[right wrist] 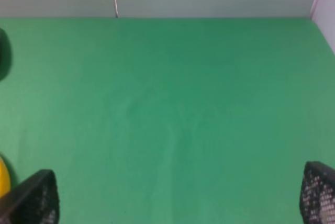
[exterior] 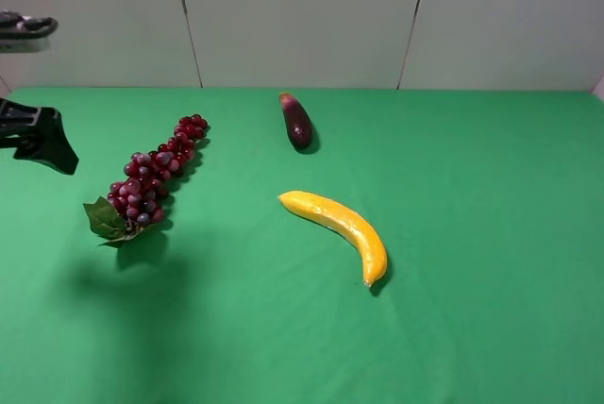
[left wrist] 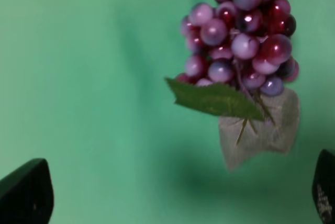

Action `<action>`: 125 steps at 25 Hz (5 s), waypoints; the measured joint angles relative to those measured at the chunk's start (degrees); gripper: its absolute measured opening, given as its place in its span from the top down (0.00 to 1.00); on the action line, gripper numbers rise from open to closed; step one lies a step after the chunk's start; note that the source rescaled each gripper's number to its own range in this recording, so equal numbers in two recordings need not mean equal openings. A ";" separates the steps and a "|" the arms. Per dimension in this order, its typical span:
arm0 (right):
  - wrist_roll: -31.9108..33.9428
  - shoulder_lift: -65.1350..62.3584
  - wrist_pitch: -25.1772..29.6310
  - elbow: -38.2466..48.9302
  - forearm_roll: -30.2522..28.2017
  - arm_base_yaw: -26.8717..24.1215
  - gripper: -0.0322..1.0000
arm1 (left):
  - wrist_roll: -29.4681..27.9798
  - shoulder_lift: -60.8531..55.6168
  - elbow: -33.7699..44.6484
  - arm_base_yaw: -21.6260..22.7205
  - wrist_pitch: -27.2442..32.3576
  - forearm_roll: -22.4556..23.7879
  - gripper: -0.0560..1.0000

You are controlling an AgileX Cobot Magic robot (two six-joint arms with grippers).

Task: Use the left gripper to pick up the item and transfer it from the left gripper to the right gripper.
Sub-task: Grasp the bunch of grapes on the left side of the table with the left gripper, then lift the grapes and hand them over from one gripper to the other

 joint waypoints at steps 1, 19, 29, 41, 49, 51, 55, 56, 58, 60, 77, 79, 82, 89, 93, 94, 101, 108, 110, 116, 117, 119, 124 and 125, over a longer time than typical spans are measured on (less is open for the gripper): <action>0.00 0.00 0.00 0.00 0.00 0.00 0.00 | 0.00 1.79 0.00 -0.73 -1.00 0.00 0.00; 0.00 0.00 0.00 0.00 0.00 0.00 0.00 | -1.92 24.37 -0.05 -10.51 -19.99 -0.14 0.00; 0.00 0.00 0.00 0.00 0.00 0.00 0.00 | -1.95 28.45 -0.05 -11.15 -24.29 -0.18 0.32; 0.00 0.00 0.00 0.00 0.00 0.00 0.00 | -1.95 28.45 -0.05 -11.15 -24.41 -0.32 0.90; 0.00 0.00 0.00 0.00 0.00 0.00 0.00 | -1.95 22.69 -0.05 -11.22 -22.14 -0.39 0.92; 0.00 0.00 0.00 0.00 0.00 0.00 0.00 | -1.97 19.82 -0.05 -11.22 -20.28 -0.39 0.92; 0.00 0.00 0.00 0.00 0.00 0.00 0.00 | -1.97 14.33 -0.05 -11.22 -14.83 -0.39 0.92; 0.00 0.00 0.00 0.00 0.00 0.00 0.00 | -1.97 13.07 -0.46 -11.22 -12.97 -0.39 0.92; 0.00 0.00 0.00 0.00 0.00 0.00 0.00 | -1.97 11.11 -2.17 -11.22 -7.90 -0.39 0.92; 0.00 0.00 0.00 0.00 0.00 0.00 0.00 | -1.97 9.86 -4.54 -11.22 -2.19 -0.41 0.92; 0.00 0.00 0.00 0.00 0.00 0.00 0.00 | -1.51 9.33 -35.77 -11.22 28.32 -1.02 0.93; 0.00 0.00 0.00 0.00 0.30 0.00 0.00 | -0.45 9.33 -36.72 -11.22 28.32 -2.88 0.93; 0.00 0.00 0.00 0.00 0.73 0.00 0.00 | 2.01 9.33 -37.01 -11.22 28.32 -7.74 0.93; 1.21 0.00 0.00 0.00 0.92 0.00 0.00 | 3.31 9.33 -37.06 -13.31 28.32 -10.48 0.93; 1.21 0.00 0.00 0.00 1.43 0.00 0.00 | 3.74 9.44 -37.06 -17.54 28.32 -10.49 0.93; 1.21 0.00 -0.03 0.00 1.72 0.00 0.00 | 3.85 9.57 -37.21 -18.60 28.32 -10.49 0.93; 1.00 -0.04 -0.17 0.00 4.33 0.00 0.00 | 5.01 16.20 -41.29 -26.13 28.32 -10.49 0.94; -2.55 -0.04 -0.17 0.00 6.92 0.00 0.00 | 7.46 22.95 -49.40 -32.51 28.32 -10.49 0.94; -3.74 -0.04 -0.17 0.00 7.68 0.00 0.00 | 9.19 23.78 -50.49 -33.86 28.32 -10.49 0.94; -7.71 5.65 -0.52 -0.16 11.47 0.00 0.00 | 17.75 24.32 -51.27 -37.17 28.32 -10.28 0.94; -8.67 7.31 -0.99 -0.35 12.54 0.07 0.00 | 19.17 24.32 -51.27 -37.32 28.32 -10.28 0.94; -10.67 10.31 -3.62 -0.46 15.33 1.03 0.00 | 21.87 24.32 -51.27 -37.43 28.32 -10.33 0.94; -17.02 17.37 -8.67 -0.58 20.15 3.80 0.00 | 26.58 24.32 -51.27 -37.43 28.32 -9.33 0.94; -18.34 18.88 -9.60 -0.58 21.03 4.63 0.00 | 27.33 24.32 -51.27 -37.43 28.32 -9.16 0.94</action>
